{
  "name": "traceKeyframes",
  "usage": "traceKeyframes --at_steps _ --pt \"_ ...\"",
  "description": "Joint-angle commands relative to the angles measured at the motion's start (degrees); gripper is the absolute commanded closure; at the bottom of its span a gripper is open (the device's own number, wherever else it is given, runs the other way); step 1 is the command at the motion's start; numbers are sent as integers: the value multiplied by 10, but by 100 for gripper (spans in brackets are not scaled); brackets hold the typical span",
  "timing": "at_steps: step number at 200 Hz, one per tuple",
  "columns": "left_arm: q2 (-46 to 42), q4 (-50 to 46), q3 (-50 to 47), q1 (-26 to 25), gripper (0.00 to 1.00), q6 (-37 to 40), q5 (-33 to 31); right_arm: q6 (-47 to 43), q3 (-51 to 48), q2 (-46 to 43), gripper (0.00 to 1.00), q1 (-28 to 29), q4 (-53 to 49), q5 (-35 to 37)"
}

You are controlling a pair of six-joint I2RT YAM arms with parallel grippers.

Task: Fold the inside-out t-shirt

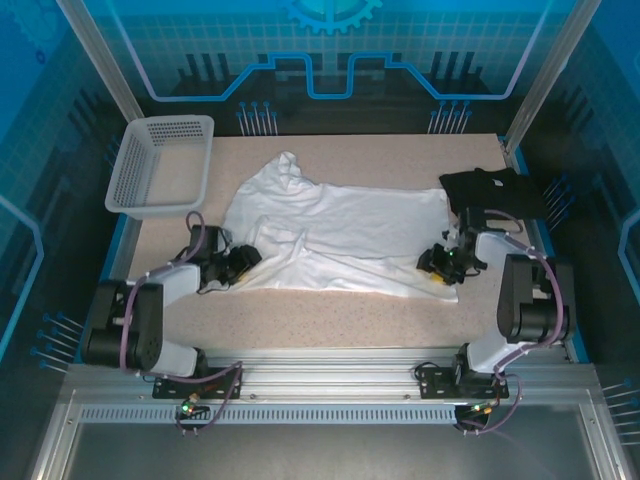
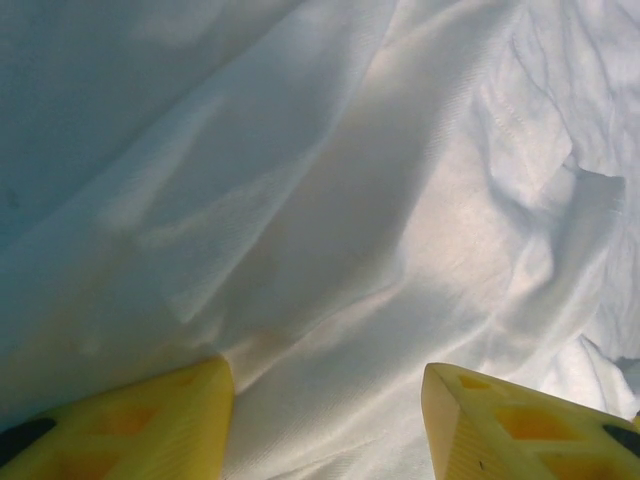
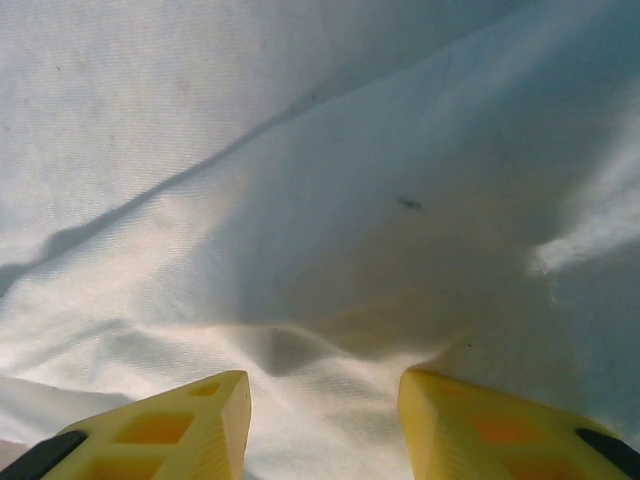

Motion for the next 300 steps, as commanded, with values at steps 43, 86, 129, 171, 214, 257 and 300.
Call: traceKeyframes --at_steps 43,86,129,171,214,257,300 --pt "-317 -268 -125 -8 45 -86 -51 98 -157 -165 54 -36 -35 -25" --pt "-363 -262 -78 -12 44 -65 -86 86 -118 -271 52 -16 -17 56" --pt "-181 -128 69 -17 44 -13 -73 20 7 -168 44 -27 52 152" --pt "9 -48 215 -33 42 12 -82 19 135 -3 36 -48 89 211" --pt "148 -65 349 -33 42 39 -80 20 298 183 43 -46 34 173" --pt "233 -87 430 -33 41 61 -84 18 382 265 51 -34 3 166" --pt "298 -115 498 -33 41 72 -81 12 416 301 57 -11 -22 168"
